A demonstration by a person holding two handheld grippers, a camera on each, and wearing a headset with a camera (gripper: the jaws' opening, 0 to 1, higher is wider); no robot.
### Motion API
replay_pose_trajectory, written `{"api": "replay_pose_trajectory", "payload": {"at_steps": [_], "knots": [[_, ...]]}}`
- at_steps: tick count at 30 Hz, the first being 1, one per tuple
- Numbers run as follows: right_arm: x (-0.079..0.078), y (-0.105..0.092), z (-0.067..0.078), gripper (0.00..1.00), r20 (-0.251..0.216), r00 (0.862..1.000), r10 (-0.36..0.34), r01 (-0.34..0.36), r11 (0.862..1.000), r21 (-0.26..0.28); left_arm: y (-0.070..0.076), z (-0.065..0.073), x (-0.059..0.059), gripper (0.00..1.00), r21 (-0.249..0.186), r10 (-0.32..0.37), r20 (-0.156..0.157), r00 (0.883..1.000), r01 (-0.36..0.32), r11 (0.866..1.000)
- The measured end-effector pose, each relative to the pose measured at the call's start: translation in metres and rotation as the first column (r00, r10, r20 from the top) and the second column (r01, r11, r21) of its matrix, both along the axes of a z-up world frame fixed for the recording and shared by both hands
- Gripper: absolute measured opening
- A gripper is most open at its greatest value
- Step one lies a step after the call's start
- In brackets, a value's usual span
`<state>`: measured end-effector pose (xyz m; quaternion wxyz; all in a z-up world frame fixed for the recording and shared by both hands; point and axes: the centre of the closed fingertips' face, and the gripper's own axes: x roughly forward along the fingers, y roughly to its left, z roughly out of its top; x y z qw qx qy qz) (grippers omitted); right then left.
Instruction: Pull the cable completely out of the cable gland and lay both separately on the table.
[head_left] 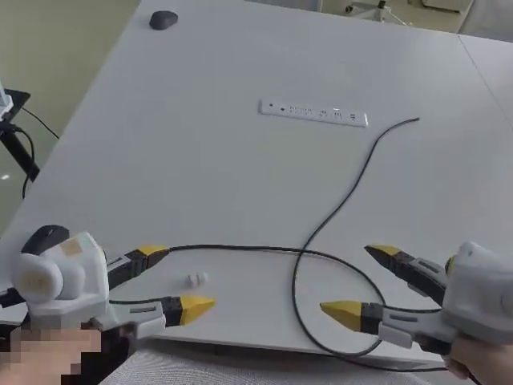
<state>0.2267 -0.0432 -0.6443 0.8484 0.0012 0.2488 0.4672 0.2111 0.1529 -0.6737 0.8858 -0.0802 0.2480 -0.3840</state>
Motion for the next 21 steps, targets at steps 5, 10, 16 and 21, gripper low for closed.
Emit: {"api": "replay_pose_trajectory", "payload": {"at_steps": [5,10,16,21], "knots": [[-0.011,-0.009,-0.011,0.94,-0.01,1.0,0.002,-0.002,1.0,-0.017,0.001,-0.002,-0.008,0.81,0.07,-0.039,0.017,0.999,0.038,0.997],[-0.013,-0.026,-0.026,0.95,-0.025,0.999,-0.02,0.018,0.998,-0.063,0.008,-0.003,-0.007,0.85,0.091,-0.03,0.01,1.0,0.029,0.995],[-0.019,-0.038,-0.043,0.99,-0.05,0.999,-0.007,0.0,0.991,-0.134,0.019,-0.011,-0.008,0.88,0.139,-0.033,-0.002,0.999,0.033,0.99],[-0.019,-0.048,-0.053,0.99,-0.077,0.997,-0.017,0.004,0.986,-0.165,0.026,-0.018,-0.009,0.9,0.183,-0.029,-0.025,0.999,0.033,0.983]]}}
